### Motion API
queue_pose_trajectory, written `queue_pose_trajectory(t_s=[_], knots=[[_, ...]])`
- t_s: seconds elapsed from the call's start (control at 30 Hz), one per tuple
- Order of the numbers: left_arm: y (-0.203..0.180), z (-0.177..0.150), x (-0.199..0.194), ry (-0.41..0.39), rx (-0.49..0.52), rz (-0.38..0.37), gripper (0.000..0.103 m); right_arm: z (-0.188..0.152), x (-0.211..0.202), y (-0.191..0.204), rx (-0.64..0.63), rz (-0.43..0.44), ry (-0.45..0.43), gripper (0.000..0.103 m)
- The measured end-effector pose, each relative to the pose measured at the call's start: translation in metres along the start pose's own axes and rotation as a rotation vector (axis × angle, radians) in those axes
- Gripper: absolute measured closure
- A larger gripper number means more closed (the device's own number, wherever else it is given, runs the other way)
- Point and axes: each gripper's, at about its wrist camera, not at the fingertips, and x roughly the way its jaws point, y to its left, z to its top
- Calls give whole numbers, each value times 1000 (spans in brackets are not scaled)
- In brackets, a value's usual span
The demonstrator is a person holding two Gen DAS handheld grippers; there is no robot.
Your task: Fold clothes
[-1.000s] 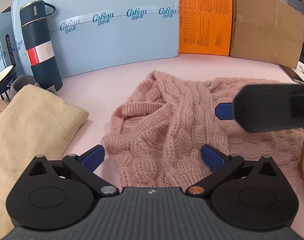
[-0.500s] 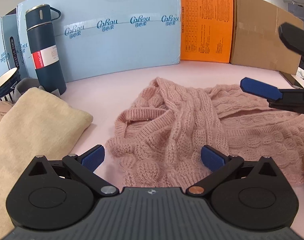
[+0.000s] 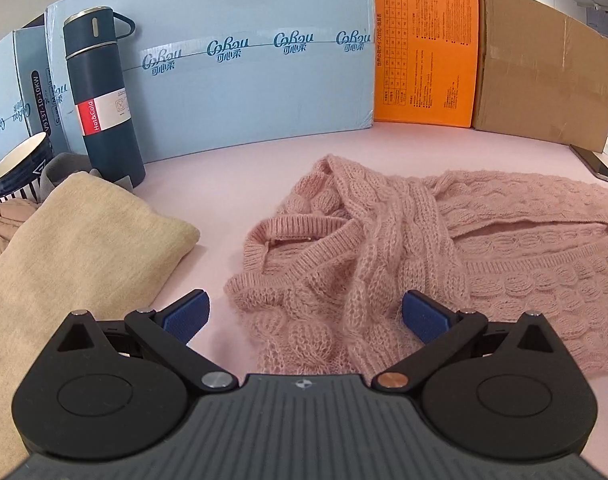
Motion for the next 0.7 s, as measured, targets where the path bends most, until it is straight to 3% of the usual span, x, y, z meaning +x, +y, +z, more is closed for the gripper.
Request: queue_pose_trajectory(t_s=[0.17,0.3,0.5,0.7], knots=[[-2,0,0,4,7,23,0,-22,-15,22,-223,-103,109,0],[-3,-1,0,6,10,27,0,-39,-13,43,-459,-126,166,0],[1,-1,0,5,-11,13,0,-49,-6,75,-756,-73,99,0],[8,0,-1,0,-50,-2,0,-50,13,96,-899,26,0,0]])
